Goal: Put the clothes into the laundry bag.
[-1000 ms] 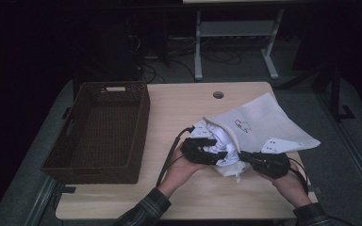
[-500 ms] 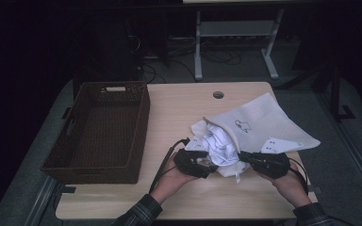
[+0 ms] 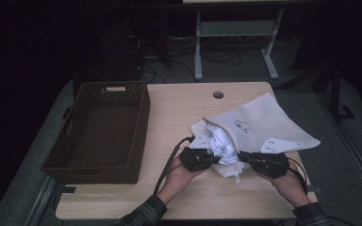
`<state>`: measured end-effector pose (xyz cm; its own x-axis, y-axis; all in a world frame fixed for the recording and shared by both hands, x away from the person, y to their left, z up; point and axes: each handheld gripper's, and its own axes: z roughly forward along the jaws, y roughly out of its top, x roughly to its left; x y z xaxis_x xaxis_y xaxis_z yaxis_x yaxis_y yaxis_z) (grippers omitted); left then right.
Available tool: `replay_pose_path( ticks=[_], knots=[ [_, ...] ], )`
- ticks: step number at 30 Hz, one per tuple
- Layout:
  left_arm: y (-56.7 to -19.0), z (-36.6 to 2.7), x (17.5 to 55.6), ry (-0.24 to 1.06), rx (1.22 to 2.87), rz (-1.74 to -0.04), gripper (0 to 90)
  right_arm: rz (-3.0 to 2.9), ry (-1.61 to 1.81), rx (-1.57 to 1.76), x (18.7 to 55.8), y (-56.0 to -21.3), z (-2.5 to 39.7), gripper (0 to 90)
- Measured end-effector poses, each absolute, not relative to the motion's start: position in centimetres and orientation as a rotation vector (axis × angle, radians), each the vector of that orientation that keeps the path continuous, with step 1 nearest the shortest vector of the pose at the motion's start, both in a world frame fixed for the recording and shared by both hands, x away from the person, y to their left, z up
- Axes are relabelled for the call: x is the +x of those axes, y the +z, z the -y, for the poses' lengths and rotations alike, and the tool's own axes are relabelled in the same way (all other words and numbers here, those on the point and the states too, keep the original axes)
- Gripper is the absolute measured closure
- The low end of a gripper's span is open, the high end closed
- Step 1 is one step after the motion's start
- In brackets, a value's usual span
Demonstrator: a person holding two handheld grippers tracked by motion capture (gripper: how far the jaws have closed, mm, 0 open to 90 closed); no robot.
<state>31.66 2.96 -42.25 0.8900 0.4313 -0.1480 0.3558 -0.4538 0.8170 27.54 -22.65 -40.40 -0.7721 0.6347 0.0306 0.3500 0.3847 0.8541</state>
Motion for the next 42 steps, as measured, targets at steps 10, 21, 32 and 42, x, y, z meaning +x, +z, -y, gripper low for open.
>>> replay_pose_path(
  ticks=[10, 21, 32, 42],
  knots=[
    [-41.0, -0.7, 33.1, 0.128, 2.044, -0.576, 88.5, -2.333, 1.352, 0.872, 27.5, -40.2, 22.9, 86.1],
    [-41.7, 2.5, 35.1, 0.126, 2.024, -0.609, 88.7, -2.318, 1.371, 0.889, 27.5, -39.9, 23.5, 86.2],
    [-43.1, 4.3, 36.0, 0.093, 1.985, -0.615, 88.8, -2.316, 1.374, 0.89, 27.3, -39.9, 23.9, 86.2],
    [-44.0, 4.7, 36.0, 0.064, 1.961, -0.593, 87.8, -2.307, 1.385, 0.904, 27.3, -39.8, 24.3, 86.2]
  ],
)
